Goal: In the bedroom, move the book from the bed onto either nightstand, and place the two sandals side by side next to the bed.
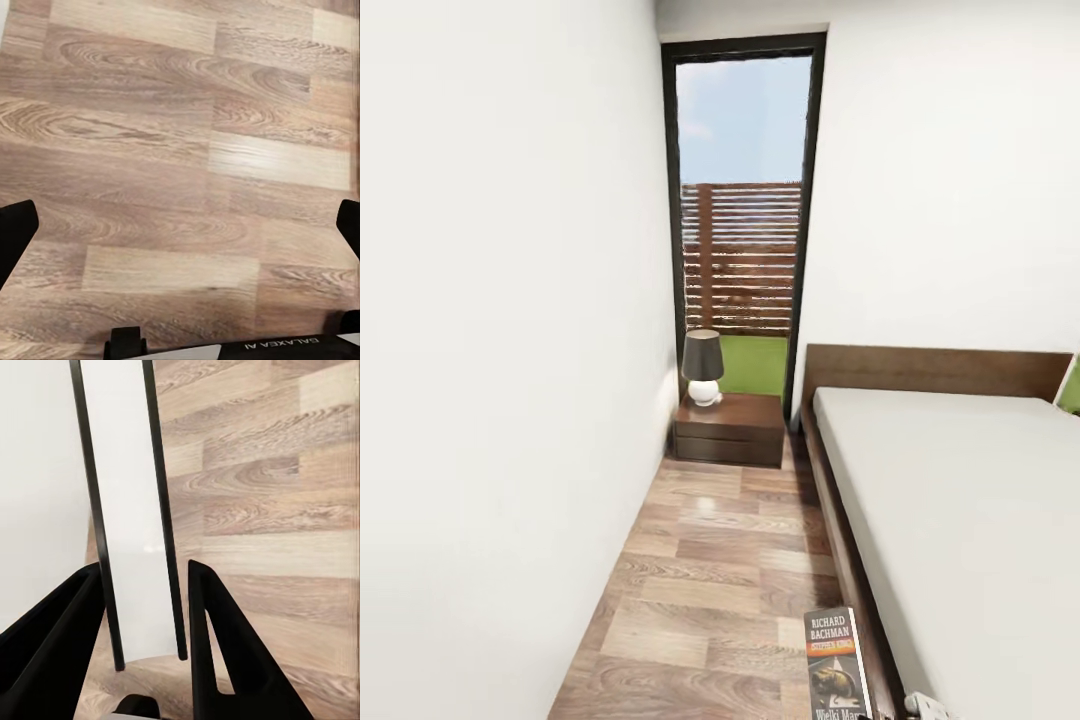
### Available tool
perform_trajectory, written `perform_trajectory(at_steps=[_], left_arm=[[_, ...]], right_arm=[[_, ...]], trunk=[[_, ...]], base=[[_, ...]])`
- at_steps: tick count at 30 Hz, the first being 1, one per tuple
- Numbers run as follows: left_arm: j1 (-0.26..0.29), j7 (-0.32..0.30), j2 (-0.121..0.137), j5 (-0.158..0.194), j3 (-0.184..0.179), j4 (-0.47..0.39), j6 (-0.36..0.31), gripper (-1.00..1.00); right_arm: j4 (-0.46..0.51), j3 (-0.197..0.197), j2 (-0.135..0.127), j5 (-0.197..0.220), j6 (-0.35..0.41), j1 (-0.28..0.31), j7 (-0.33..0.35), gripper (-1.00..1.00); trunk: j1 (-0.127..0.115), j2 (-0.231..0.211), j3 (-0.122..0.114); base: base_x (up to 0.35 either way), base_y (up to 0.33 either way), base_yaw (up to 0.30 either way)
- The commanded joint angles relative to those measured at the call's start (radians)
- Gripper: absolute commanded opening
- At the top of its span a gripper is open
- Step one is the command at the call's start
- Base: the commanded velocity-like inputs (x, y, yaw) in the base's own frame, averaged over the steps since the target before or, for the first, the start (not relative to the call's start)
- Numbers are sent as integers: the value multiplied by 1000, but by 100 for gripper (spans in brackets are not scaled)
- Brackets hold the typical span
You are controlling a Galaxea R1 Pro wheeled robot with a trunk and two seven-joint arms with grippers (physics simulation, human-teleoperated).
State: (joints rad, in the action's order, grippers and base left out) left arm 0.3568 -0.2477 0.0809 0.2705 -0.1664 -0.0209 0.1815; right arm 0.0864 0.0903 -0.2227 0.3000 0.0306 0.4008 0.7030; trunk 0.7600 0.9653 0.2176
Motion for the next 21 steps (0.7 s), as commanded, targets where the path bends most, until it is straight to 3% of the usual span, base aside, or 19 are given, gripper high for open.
perform_trajectory(at_steps=[1, 16, 21], left_arm=[[1, -4, 0, 10, -8, 1, 3, 100], [1, -4, 0, 10, -8, 1, 3, 100], [1, -4, 0, 10, -8, 1, 3, 100]], right_arm=[[-1, 11, 0, -1, 3, 1, 4, -100], [-1, 11, 0, -1, 3, 1, 4, -100], [-1, 11, 0, -1, 3, 1, 4, -100]], trunk=[[0, 1, 1], [0, 1, 1], [0, 1, 1]], base=[[0, 0, -300], [0, 33, -298], [0, 1, -101]])
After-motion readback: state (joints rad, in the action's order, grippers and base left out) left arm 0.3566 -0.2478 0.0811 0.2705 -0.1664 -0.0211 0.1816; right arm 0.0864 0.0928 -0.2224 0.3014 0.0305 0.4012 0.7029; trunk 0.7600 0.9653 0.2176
